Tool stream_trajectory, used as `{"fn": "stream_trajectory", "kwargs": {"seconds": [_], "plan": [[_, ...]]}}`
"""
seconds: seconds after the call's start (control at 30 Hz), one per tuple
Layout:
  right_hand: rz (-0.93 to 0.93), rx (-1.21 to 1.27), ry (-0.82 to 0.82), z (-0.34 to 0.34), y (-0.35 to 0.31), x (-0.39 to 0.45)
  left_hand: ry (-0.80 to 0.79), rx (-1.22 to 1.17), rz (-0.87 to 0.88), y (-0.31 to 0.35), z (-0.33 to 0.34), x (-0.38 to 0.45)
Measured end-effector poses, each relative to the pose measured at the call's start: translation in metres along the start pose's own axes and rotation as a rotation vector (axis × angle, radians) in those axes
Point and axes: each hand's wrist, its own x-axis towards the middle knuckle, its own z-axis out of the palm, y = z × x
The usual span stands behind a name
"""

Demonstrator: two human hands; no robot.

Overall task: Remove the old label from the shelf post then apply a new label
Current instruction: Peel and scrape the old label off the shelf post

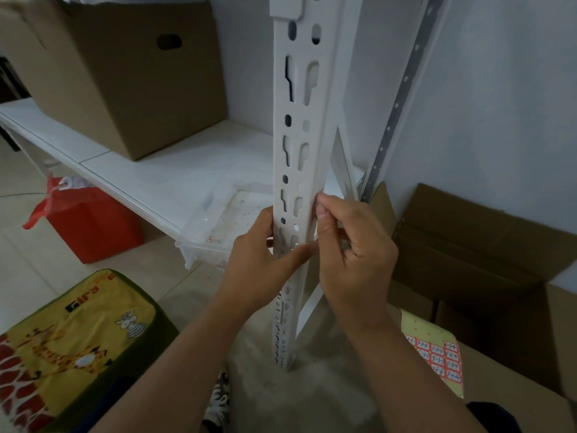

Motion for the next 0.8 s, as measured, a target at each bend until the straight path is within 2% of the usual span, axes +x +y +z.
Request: {"fn": "stream_trajectory", "kwargs": {"seconds": [0.2, 0.57, 0.8], "plan": [[-0.053, -0.071, -0.017, -0.001, 0.004, -0.003, -0.008, -0.005, -0.012, 0.001, 0.001, 0.0], [-0.023, -0.011, -0.062, -0.003, 0.004, 0.005, 0.062, -0.048, -0.016, -0.005, 0.009, -0.002], [-0.05, -0.023, -0.036, -0.001, 0.006, 0.003, 0.075, -0.093, -0.026, -0.005, 0.014, -0.005]]}}
